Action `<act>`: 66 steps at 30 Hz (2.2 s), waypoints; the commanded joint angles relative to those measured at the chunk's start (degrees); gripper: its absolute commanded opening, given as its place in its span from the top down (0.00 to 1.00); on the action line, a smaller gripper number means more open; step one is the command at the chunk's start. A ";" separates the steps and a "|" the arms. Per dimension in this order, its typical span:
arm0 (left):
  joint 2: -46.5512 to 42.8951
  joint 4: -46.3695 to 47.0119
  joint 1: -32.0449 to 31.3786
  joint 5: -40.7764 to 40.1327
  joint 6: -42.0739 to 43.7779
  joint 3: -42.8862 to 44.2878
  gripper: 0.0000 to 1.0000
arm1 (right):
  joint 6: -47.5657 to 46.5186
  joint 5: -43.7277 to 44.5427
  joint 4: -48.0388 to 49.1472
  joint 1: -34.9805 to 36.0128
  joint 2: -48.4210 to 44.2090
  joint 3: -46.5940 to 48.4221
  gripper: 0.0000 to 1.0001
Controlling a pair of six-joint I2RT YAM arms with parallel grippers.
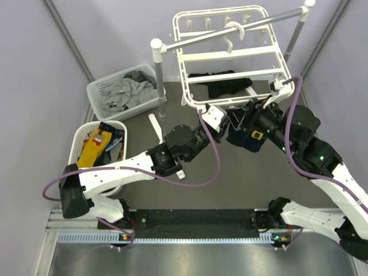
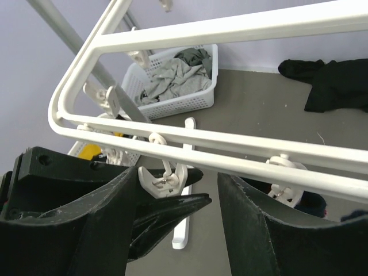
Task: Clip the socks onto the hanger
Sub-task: Open the clamp at the hanger, then pick up the sock from the bin.
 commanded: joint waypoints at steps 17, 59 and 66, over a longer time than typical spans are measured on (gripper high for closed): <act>0.36 2.22 -0.39 4.87 -2.08 2.00 0.97 | 1.45 -1.32 4.40 -1.08 1.65 0.21 0.63; -27.23 -55.07 16.54 -11.77 -25.89 -2.31 0.14 | -12.35 7.12 3.79 -0.99 0.42 -1.46 1.00; -24.52 -60.62 44.65 0.64 -26.34 -3.19 0.16 | -13.84 7.03 3.26 -1.08 -0.20 -1.37 1.00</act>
